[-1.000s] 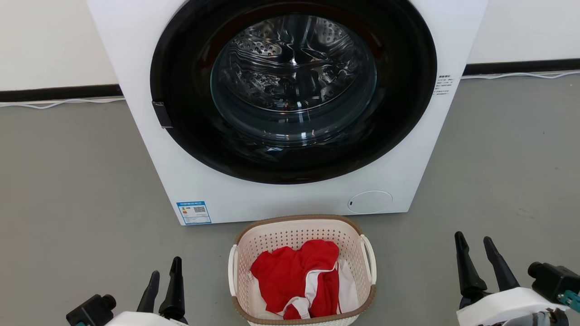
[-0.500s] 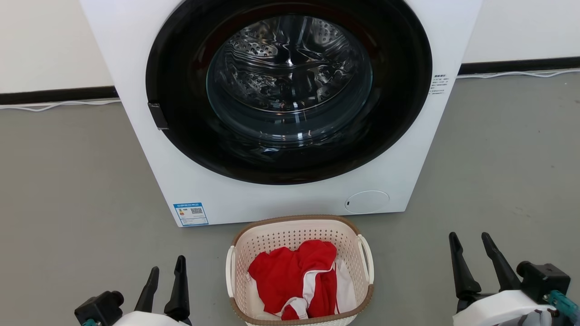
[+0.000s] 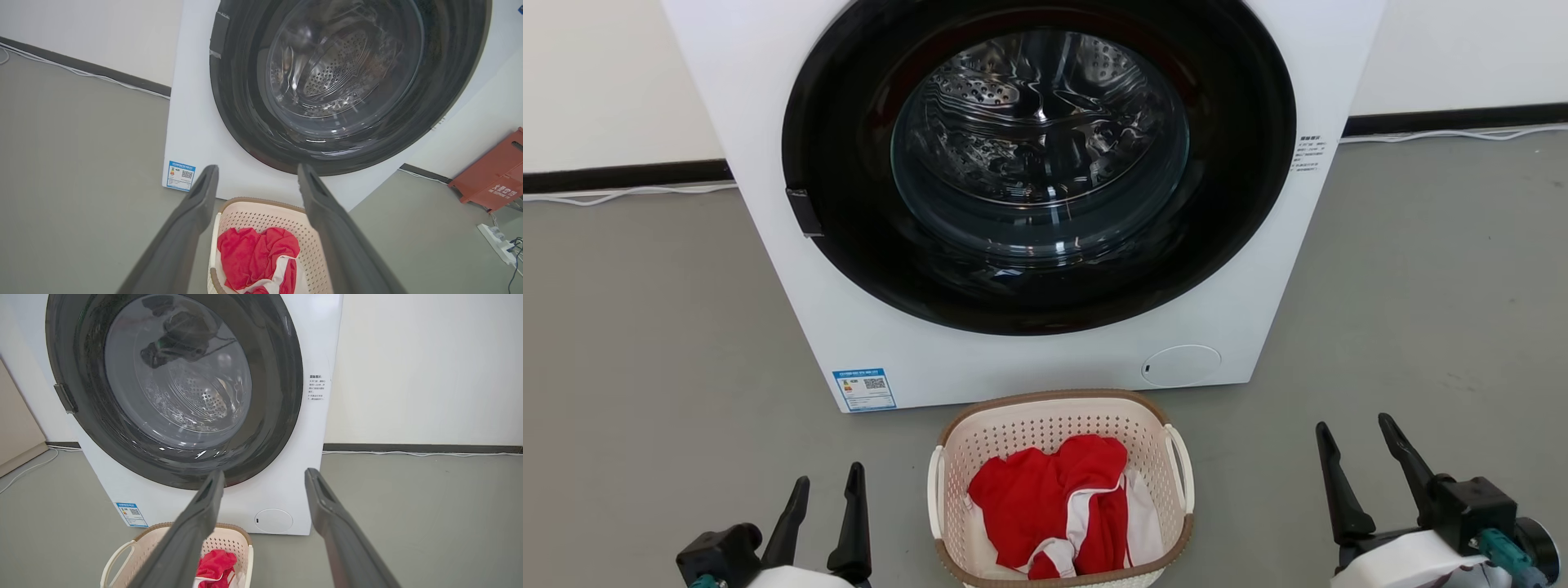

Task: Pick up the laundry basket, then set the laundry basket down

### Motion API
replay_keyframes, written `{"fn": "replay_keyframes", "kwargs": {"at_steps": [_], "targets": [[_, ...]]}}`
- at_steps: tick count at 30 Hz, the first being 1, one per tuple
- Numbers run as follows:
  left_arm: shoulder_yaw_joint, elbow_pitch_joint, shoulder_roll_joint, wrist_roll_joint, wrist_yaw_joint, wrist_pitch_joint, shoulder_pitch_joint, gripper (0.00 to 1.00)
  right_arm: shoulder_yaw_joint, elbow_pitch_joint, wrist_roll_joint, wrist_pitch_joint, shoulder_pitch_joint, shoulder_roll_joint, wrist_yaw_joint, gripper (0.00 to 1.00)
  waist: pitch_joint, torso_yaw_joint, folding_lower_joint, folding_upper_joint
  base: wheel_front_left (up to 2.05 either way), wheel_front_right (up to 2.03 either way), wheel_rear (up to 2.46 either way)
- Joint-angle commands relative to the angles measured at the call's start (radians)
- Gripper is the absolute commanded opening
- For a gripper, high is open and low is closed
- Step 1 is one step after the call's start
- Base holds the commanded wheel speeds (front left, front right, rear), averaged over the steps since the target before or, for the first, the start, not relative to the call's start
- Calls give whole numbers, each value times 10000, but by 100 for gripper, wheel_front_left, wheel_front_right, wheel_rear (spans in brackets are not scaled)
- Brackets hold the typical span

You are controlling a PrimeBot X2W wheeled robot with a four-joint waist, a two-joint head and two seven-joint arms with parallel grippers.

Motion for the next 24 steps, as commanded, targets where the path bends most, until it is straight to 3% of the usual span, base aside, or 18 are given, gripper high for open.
{"fn": "replay_keyframes", "kwargs": {"at_steps": [1, 12, 24], "targets": [[220, -232, 103, 322, 49, -177, -54, 100, 205, -304, -386, -215, -181, -142, 66, 100, -10, -9, 0, 0, 0, 0, 0], [162, -236, 119, 1496, 28, -492, 13, 100, 258, -316, -1804, -531, -130, -171, 73, 100, 0, -124, 0, 0, 0, 0, 0], [137, -200, 119, 1501, 35, -492, -52, 100, 147, -282, -1761, -531, -127, -139, 73, 100, 72, -111, 0, 0, 0, 0, 0]]}}
